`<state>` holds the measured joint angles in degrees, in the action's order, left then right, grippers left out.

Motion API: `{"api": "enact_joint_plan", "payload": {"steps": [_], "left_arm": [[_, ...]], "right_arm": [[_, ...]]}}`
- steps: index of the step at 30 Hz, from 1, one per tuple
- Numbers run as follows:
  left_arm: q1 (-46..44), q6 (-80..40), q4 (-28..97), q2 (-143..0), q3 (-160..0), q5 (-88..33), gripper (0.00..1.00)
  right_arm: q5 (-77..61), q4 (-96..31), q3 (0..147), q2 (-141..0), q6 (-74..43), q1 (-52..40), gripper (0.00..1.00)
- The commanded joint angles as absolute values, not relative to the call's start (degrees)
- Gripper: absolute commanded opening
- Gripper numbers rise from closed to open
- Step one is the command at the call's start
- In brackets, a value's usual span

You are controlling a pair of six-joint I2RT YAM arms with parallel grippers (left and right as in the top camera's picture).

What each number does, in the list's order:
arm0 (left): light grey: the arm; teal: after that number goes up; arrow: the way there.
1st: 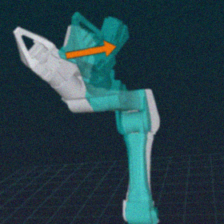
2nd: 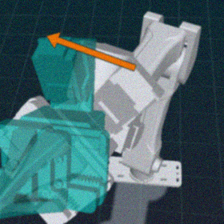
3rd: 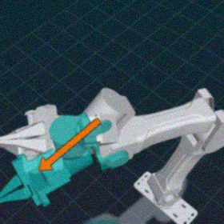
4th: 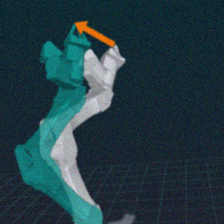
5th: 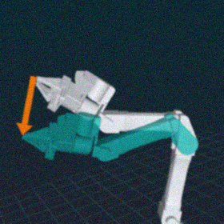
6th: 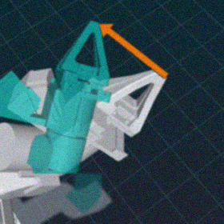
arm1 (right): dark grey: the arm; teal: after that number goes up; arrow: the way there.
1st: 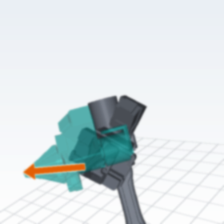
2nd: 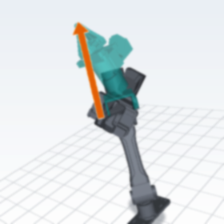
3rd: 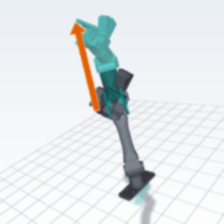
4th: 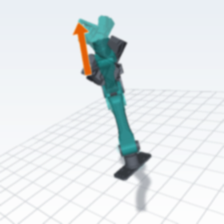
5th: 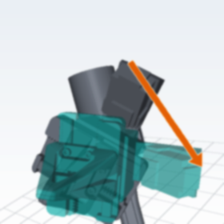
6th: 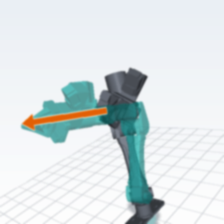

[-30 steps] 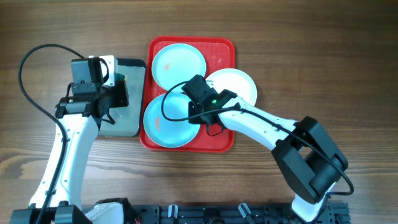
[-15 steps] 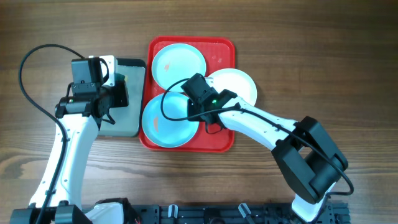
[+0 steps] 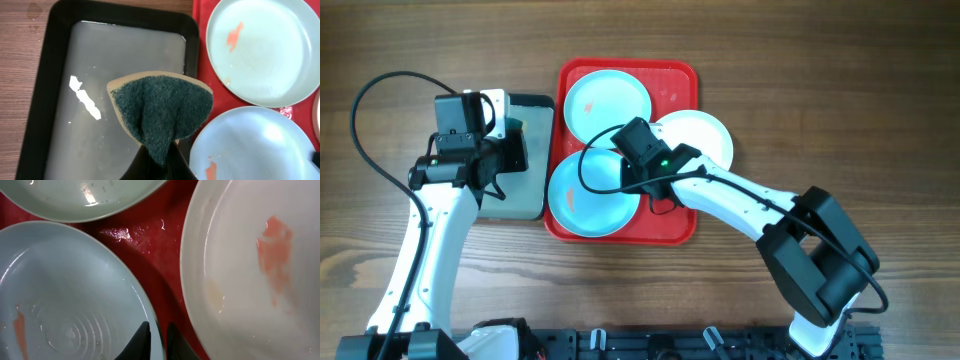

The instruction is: Clean dirty plates on tray and stack at the side

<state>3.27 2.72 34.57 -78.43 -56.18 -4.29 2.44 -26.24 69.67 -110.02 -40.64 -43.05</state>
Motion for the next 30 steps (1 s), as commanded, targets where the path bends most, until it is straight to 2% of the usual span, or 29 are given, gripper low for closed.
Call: {"api": "enact_joint_plan", "payload": {"steps": [1, 14, 30], "left_arm": [[3.09, 2.55, 34.37, -78.87, -56.25, -5.87, 0.04], [3.09, 2.52, 34.35, -78.89, -56.23, -5.98, 0.04], [3.09, -0.91, 30.68, -78.89, -56.23, -5.98, 0.04]], "right_arm": [[2.96, -25.47, 70.0, -112.14, -40.51, -43.07, 0.09], [2.96, -25.54, 70.0, -112.81, -40.71, -43.07, 0.04], [3.01, -26.92, 70.17, -110.39, -44.97, -40.64, 0.04]]}}
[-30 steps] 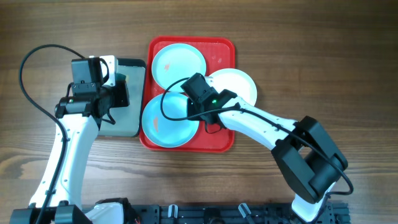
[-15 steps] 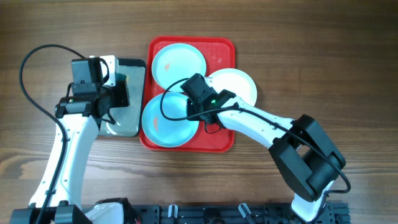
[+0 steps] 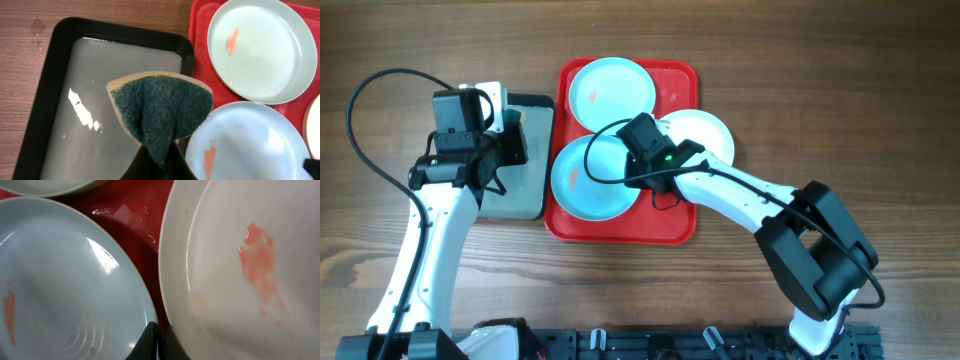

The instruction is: Clean dirty plates on tray and stack at the side

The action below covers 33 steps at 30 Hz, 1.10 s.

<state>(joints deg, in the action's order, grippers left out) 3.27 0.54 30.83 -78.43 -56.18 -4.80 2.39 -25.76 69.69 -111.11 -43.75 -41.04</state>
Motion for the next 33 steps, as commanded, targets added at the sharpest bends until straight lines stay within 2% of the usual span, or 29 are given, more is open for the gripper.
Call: {"api": "enact_joint_plan", "payload": {"steps": [1, 15, 21, 28, 33], "left_arm": [[3.09, -0.93, 30.68, -78.89, -56.23, -6.0, 0.04], [0.47, -3.46, 30.89, -78.89, -56.25, -7.53, 0.04], [-1.76, -3.62, 34.7, -79.61, -56.25, -14.17, 0.04], [-7.73, -5.21, 35.29, -89.06, -56.25, -14.72, 0.04], [-8.64, -5.21, 32.93, -93.19, -56.25, -12.97, 0.04]], "right_arm": [[3.03, -27.22, 70.17, -109.91, -44.97, -40.64, 0.04], [2.52, -31.38, 70.11, -108.86, -43.46, -40.71, 0.04], [2.35, -31.7, 70.11, -108.86, -43.51, -41.25, 0.04], [2.33, -31.59, 70.11, -108.86, -43.46, -41.28, 0.04], [2.31, -31.57, 70.11, -108.86, -43.48, -41.28, 0.04]]}}
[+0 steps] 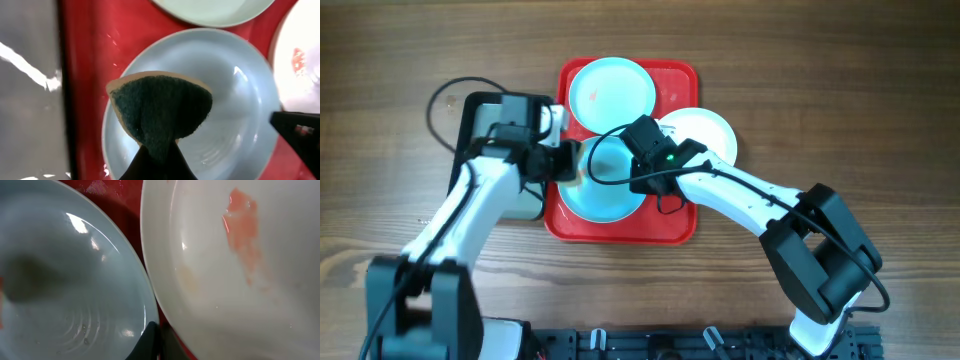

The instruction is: Clean dirty plates on tray and stack at the side

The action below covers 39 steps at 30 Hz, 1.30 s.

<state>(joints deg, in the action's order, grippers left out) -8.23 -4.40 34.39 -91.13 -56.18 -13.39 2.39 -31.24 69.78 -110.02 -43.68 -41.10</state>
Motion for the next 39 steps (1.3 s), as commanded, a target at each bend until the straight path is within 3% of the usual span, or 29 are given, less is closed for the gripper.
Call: {"api": "enact_joint_plan", "payload": {"steps": [1, 39], "left_arm": [[-8.64, -5.21, 32.51, -93.45, -56.25, -12.47, 0.04], [-10.66, -5.19, 28.45, -105.47, -55.11, -7.42, 0.04]], "right_arm": [[2.31, -31.57, 70.11, -108.86, -43.51, -41.28, 0.04], [1.21, -31.33, 70.11, -108.9, -43.51, -41.28, 0.04]]}}
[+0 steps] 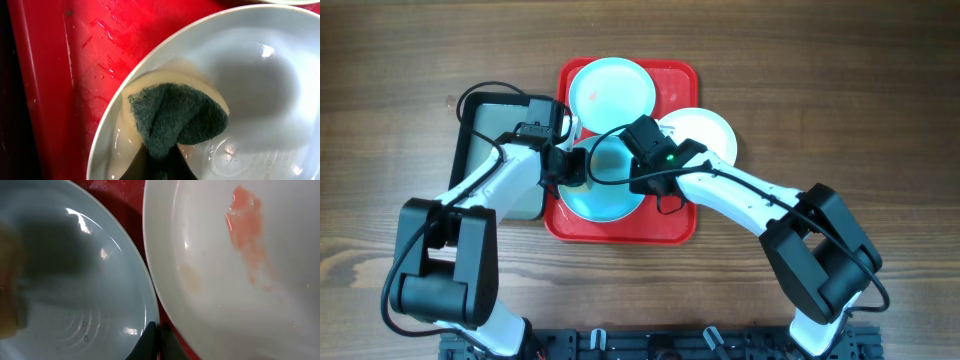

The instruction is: Clean dirty plates on tray and stack at the side

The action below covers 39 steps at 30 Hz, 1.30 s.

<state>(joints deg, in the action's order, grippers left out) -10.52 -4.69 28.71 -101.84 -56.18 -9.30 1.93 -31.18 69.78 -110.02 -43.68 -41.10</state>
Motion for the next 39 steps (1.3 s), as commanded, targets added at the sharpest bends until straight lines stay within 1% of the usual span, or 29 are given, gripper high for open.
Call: {"api": "enact_joint_plan", "payload": {"steps": [1, 7, 17, 22, 27, 33, 36, 39], "left_arm": [[-10.66, -5.19, 28.47, -105.47, -55.11, -7.46, 0.04], [-10.66, -5.19, 28.73, -105.58, -54.89, -12.86, 0.04], [-10.66, -5.19, 26.61, -105.78, -50.3, -13.52, 0.04], [-10.66, -5.19, 27.05, -105.78, -50.3, -21.06, 0.04], [-10.66, -5.19, 29.02, -105.78, -50.3, -24.29, 0.04], [-10.59, -5.19, 29.56, -105.51, -50.41, -33.98, 0.04], [-10.13, -5.21, 29.58, -103.85, -51.16, -37.85, 0.04], [-8.78, -5.26, 29.58, -100.31, -52.77, -39.18, 0.04]], "right_arm": [[1.19, -31.33, 70.11, -108.9, -43.51, -41.28, 0.04], [-0.08, -31.07, 70.11, -108.9, -43.51, -41.28, 0.04], [-0.56, -30.89, 70.11, -108.9, -43.48, -41.28, 0.04], [-1.54, -30.48, 70.11, -108.9, -43.46, -41.28, 0.04], [-1.5, -30.48, 70.11, -108.9, -43.46, -41.28, 0.04], [-1.52, -30.48, 70.11, -108.9, -43.46, -41.28, 0.04], [-1.52, -30.48, 70.11, -108.9, -43.46, -41.28, 0.05], [-1.48, -30.48, 70.11, -108.9, -43.46, -41.28, 0.04]]}}
